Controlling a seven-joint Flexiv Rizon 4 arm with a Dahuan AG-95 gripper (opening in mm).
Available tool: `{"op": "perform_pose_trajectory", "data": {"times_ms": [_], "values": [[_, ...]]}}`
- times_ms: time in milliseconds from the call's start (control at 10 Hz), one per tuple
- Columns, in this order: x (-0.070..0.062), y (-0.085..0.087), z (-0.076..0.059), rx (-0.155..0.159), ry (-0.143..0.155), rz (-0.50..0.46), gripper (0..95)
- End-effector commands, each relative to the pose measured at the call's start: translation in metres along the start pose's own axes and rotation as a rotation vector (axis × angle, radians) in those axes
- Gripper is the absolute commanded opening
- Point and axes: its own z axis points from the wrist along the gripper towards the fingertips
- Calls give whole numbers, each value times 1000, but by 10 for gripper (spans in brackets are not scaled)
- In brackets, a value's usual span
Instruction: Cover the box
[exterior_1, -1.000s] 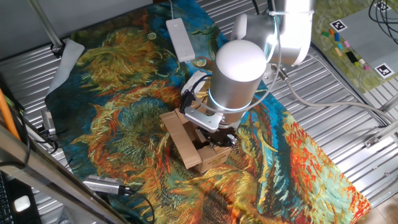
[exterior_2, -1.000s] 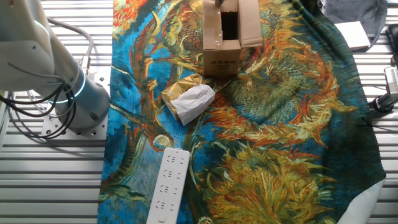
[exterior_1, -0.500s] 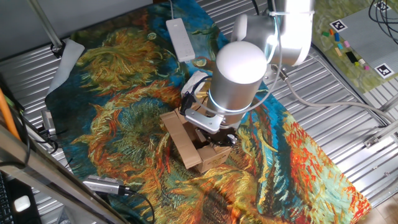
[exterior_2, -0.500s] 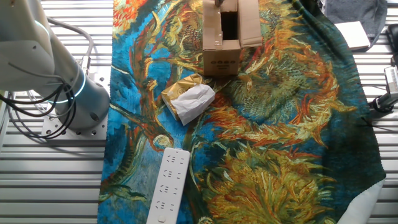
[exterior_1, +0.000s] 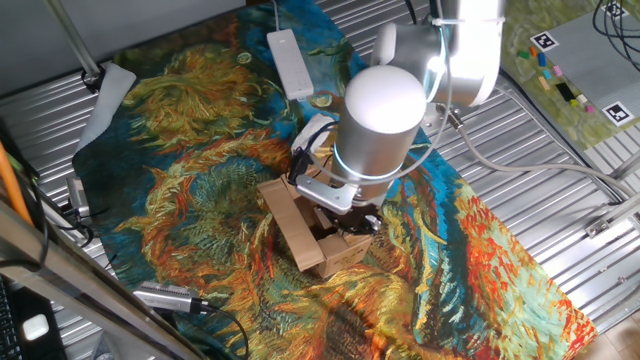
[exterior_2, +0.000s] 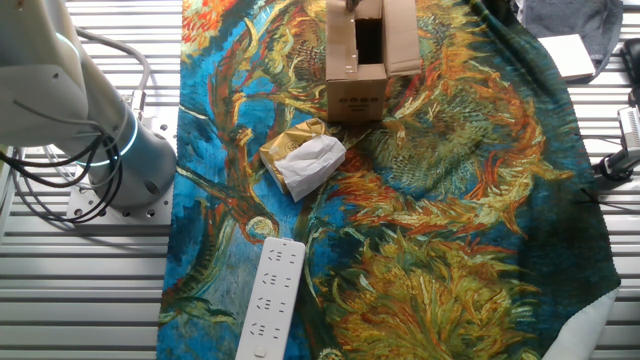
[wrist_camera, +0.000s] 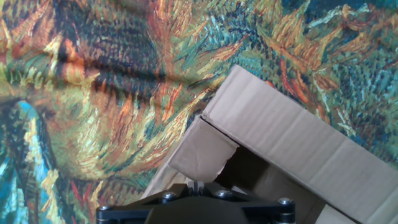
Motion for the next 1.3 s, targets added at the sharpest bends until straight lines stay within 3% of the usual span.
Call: {"op": "perform_pose_trajectory", "data": {"times_ms": [100,1300], "values": [[-1,1,1,-8,22,14,0],[-1,1,1,-12,13,101,0]]}}
